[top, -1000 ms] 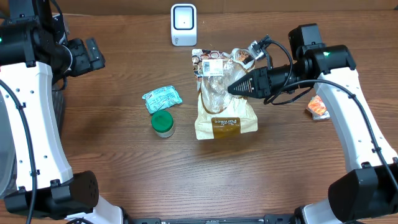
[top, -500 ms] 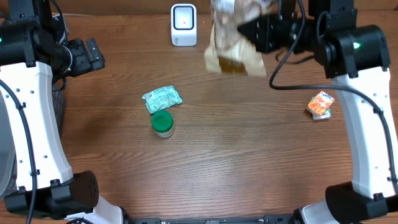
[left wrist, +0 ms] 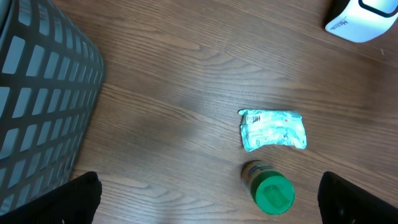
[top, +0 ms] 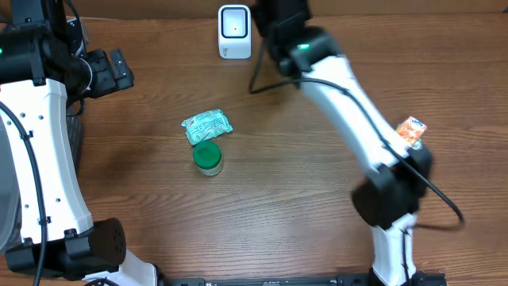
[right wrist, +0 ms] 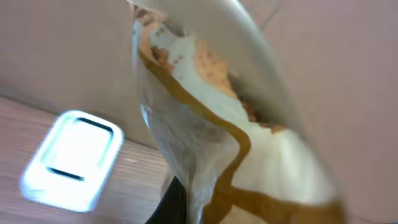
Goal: Scan the item barcode
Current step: 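Hold the mushroom bag with the right gripper in front of the scanner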
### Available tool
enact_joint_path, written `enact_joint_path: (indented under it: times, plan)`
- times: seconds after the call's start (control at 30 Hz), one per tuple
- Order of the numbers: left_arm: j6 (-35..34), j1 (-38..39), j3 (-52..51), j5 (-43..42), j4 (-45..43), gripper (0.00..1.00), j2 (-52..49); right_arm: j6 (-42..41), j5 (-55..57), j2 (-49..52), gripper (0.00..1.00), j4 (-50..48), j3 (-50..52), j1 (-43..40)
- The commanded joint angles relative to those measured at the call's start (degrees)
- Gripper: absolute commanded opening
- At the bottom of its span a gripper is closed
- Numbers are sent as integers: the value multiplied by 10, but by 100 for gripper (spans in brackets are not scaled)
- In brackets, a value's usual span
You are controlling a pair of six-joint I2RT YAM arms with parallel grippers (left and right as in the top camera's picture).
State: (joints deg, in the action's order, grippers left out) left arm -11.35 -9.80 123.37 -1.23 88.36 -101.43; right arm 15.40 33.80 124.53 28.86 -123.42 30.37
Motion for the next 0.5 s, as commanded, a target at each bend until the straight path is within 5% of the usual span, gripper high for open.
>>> enact_joint_path:
  times: [0.0, 0.47]
  plan:
    - [13, 1, 5, 2, 1, 100, -2, 117, 97, 47, 4, -61, -3, 0]
    - [13, 1, 5, 2, 1, 100, -2, 347, 53, 171, 4, -152, -3, 20]
